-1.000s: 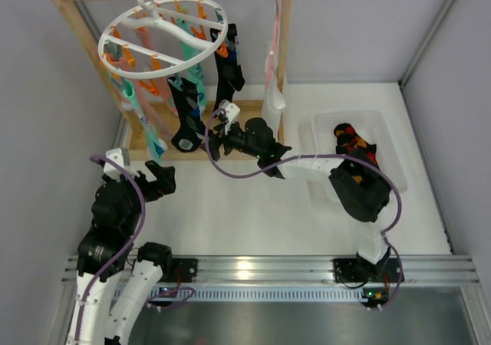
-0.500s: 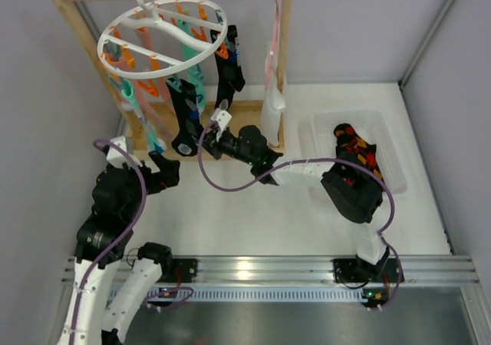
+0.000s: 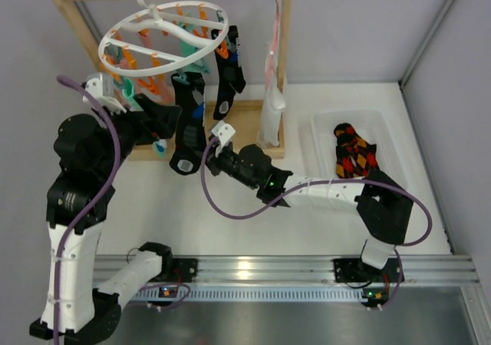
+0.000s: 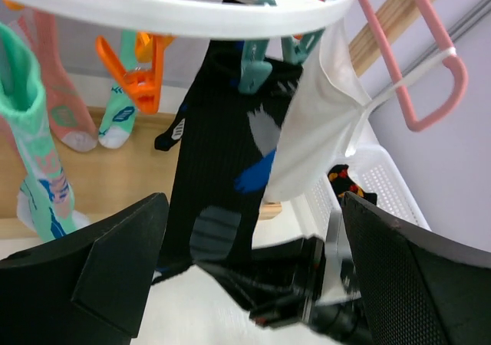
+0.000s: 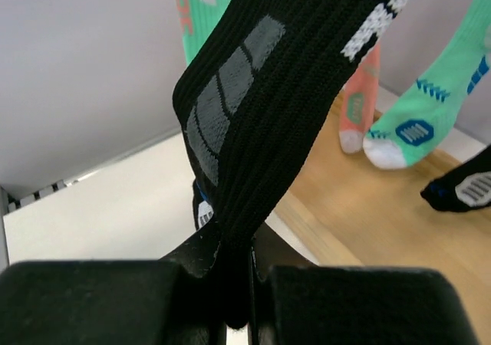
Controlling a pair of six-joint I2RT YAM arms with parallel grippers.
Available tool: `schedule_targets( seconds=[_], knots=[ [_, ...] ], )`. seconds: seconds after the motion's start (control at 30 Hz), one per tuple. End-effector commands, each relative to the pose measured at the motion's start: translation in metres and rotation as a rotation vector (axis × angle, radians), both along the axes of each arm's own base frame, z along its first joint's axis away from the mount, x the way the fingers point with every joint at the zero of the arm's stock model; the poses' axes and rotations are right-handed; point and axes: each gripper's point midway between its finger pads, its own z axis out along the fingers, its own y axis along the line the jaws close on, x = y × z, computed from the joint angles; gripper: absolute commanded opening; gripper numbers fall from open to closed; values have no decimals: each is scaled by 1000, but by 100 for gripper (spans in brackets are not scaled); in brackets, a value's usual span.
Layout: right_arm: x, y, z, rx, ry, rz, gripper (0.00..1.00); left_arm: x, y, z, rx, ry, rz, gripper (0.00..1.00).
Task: Remove the socks clipped to the hanger
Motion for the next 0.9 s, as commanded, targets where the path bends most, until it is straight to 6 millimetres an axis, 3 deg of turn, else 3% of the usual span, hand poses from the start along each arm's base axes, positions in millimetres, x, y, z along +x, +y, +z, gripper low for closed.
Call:
schedule_targets(
  seconds=[0.0, 0.17, 0.23, 0.33, 0.37, 0.4, 0.47, 0.53, 0.57, 0.6, 0.7, 0.77, 0.87],
  knots=[
    [-5, -1, 3, -59, 11, -112, 0, 15, 2, 10, 18, 27, 31, 98],
    [-17, 15, -9, -185, -74, -156, 0, 31, 20, 11, 72, 66, 140, 96],
    [-20, 21, -5, -208, -109, -163, 0, 32, 25, 10, 93, 83, 163, 96],
    [-31, 36, -9, -243, -131, -150, 0, 39, 32, -1, 138, 115, 204, 97],
    [-31, 42, -18, -269, -131, -143, 0, 41, 36, -5, 150, 127, 224, 97],
    [-34, 49, -7, -262, -147, -139, 0, 42, 42, -7, 161, 131, 254, 97],
    [-35, 59, -21, -313, -155, -141, 0, 41, 46, -6, 173, 130, 275, 97],
    [-37, 69, -14, -314, -174, -137, 0, 40, 51, -4, 191, 128, 297, 97],
    [-38, 75, -27, -351, -173, -130, 0, 43, 51, -7, 205, 141, 299, 97],
    [-37, 80, -20, -346, -185, -128, 0, 42, 51, -5, 212, 140, 298, 98],
    [-36, 91, -25, -375, -199, -126, 0, 45, 48, -6, 245, 148, 291, 98],
    [-35, 96, -35, -403, -203, -124, 0, 45, 41, -7, 271, 144, 280, 98],
    [-33, 103, -35, -420, -217, -122, 0, 48, 25, -5, 302, 136, 273, 98]
  ],
)
